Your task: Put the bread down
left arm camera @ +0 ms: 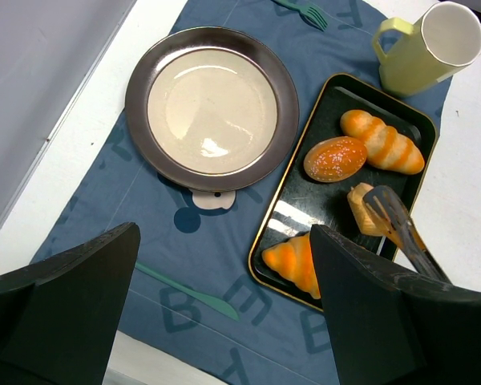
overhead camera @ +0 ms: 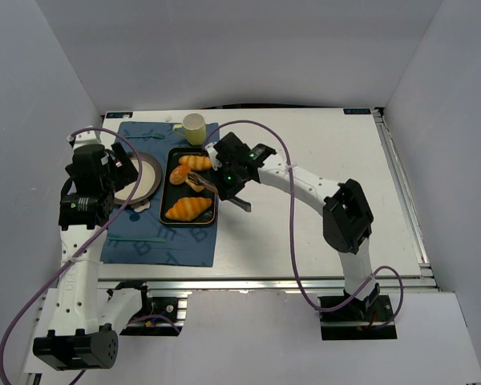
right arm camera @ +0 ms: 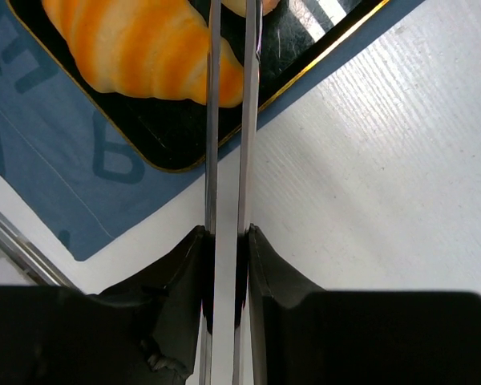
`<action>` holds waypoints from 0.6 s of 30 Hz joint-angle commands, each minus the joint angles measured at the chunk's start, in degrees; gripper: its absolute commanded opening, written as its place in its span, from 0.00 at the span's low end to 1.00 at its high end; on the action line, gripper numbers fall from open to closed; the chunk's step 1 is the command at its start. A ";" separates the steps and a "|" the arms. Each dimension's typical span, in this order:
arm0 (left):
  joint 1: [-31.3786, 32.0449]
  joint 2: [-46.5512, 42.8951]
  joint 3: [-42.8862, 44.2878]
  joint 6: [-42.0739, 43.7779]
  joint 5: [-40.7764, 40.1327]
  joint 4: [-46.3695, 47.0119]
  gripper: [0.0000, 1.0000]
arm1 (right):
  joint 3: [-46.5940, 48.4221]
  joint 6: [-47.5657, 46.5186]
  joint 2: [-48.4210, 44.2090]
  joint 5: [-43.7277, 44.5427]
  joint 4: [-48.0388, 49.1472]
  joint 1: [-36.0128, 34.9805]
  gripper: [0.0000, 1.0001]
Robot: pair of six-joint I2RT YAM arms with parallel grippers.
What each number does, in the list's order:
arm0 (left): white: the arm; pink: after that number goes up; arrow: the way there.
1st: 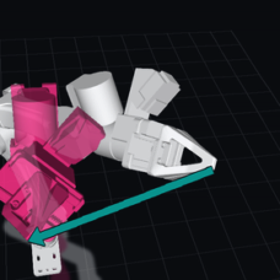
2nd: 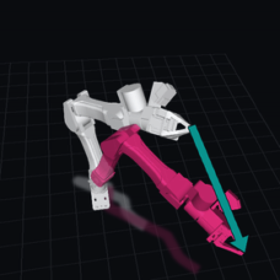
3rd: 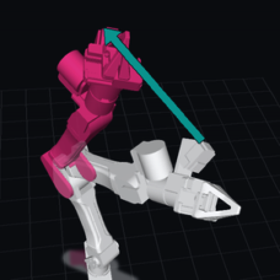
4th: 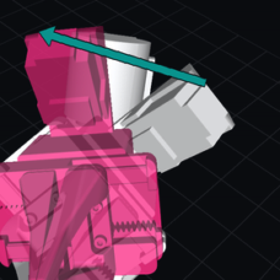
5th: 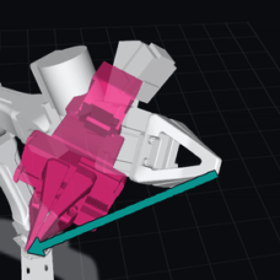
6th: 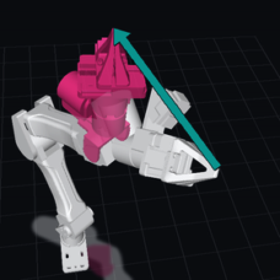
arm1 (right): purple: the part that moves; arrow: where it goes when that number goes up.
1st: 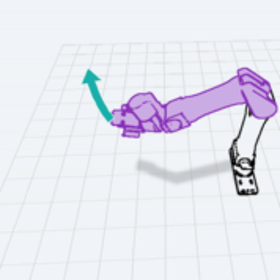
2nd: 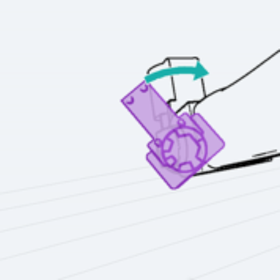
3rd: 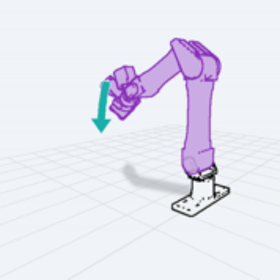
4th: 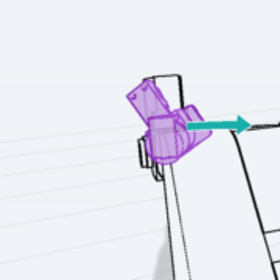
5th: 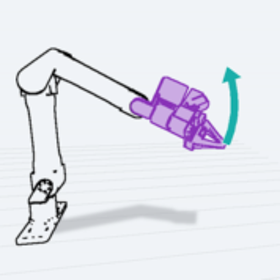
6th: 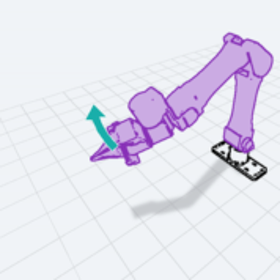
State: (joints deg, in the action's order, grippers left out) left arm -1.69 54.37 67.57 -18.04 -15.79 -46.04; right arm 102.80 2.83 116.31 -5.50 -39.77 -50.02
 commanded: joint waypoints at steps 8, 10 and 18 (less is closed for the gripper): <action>0.11 -0.58 3.61 -2.78 -3.27 -0.45 0.98 | 12.32 0.51 -5.40 -0.48 -4.70 -0.43 0.19; 0.20 -0.84 5.02 -3.92 -5.21 0.07 0.98 | 14.43 0.42 -4.96 -1.88 -5.14 -0.69 0.19; 0.11 1.53 15.91 -7.79 -8.55 0.51 0.98 | 28.76 2.35 3.48 -6.80 -4.72 -2.54 0.19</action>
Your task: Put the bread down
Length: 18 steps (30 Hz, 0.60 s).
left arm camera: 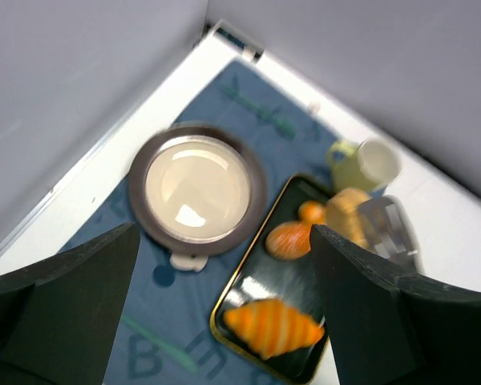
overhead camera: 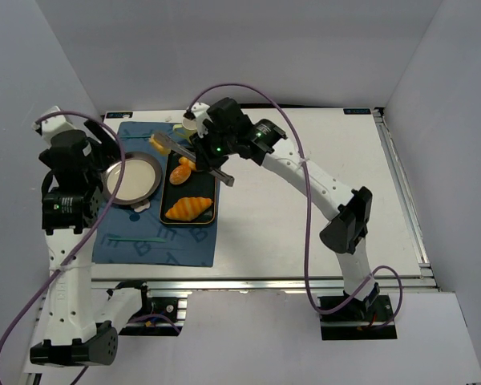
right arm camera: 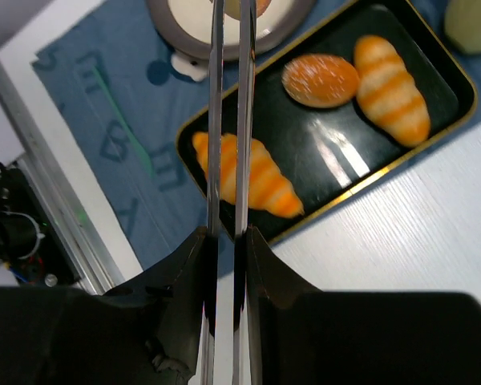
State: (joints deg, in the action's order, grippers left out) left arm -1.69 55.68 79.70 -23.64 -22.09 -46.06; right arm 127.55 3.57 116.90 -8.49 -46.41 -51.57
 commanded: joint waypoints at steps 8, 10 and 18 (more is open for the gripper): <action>0.20 0.13 5.38 -2.55 -1.73 0.54 0.98 | 4.55 2.84 7.98 -7.68 10.90 -3.45 0.16; 0.11 -0.13 4.85 -2.20 -1.99 0.54 0.98 | 5.69 3.28 9.21 -8.21 13.70 -3.88 0.16; 0.20 -1.10 1.34 -1.67 -0.68 2.12 0.98 | 6.75 5.57 14.75 -9.00 24.96 -4.15 0.14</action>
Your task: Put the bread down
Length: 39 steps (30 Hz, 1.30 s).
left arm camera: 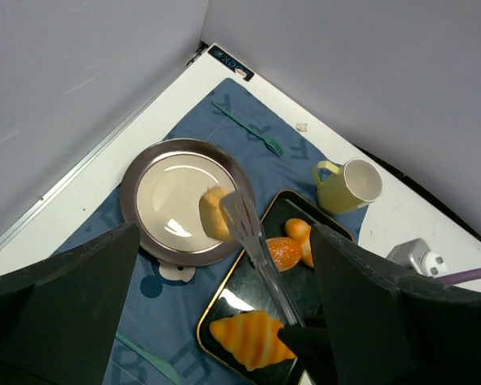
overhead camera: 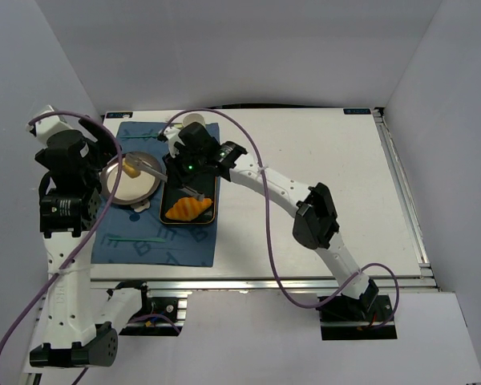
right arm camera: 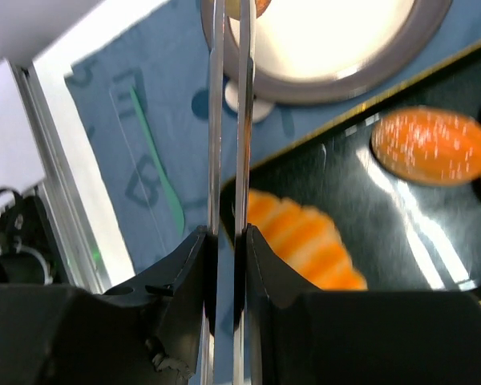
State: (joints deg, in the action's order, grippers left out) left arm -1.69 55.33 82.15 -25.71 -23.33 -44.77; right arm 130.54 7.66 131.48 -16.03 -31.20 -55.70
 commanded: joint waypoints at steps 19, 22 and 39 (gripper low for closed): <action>0.11 -1.80 -5.24 2.42 2.41 1.62 0.98 | 5.08 0.25 13.63 2.41 18.89 0.33 0.18; 0.11 -2.33 -5.94 2.51 2.41 1.71 0.98 | 4.81 0.25 14.06 2.41 18.90 0.33 0.20; 0.11 -2.69 -6.74 2.69 2.50 1.53 0.98 | 3.32 0.69 12.66 2.06 19.95 0.33 0.43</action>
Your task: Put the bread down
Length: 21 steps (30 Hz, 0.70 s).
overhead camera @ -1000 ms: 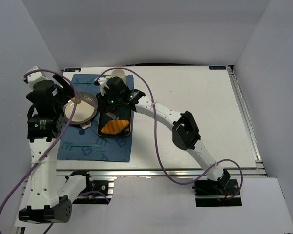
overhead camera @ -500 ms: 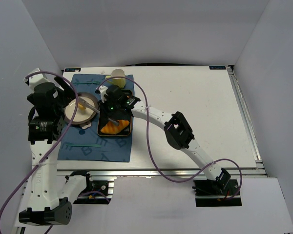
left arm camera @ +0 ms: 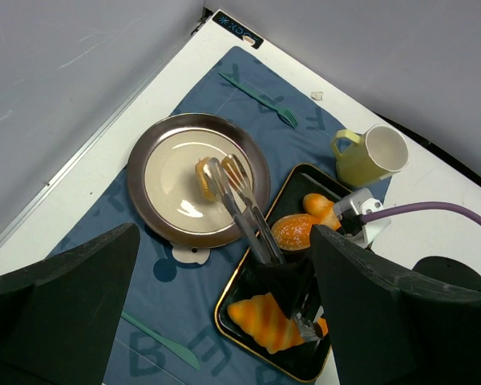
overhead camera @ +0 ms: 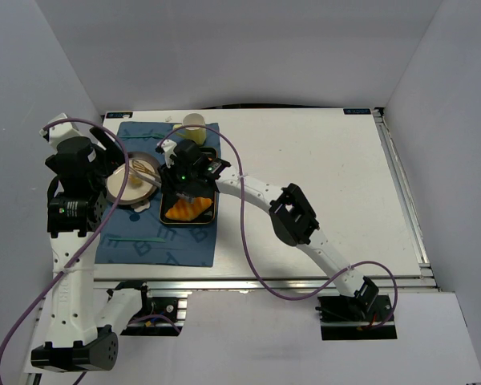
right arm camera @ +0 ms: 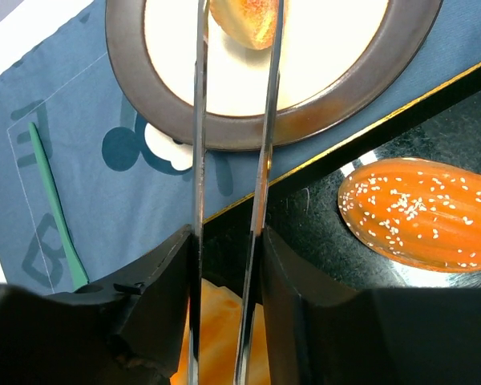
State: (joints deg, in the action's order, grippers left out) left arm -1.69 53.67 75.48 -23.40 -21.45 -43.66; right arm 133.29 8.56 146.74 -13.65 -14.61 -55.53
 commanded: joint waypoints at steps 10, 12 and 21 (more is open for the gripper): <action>0.11 -1.11 -0.60 0.37 0.80 0.50 0.98 | -0.14 0.23 -4.44 -1.29 4.33 0.16 0.54; 0.20 -1.11 -0.60 0.37 0.80 0.51 0.98 | -0.23 0.49 -5.05 -1.55 4.50 0.24 0.54; 0.20 -1.37 -0.51 0.28 0.36 0.24 0.98 | -1.37 1.46 -7.87 -4.72 5.38 -0.02 0.56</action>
State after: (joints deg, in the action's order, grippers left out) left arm -1.69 53.65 75.33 -23.40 -21.39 -43.64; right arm 131.87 9.21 144.68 -16.32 -13.06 -55.53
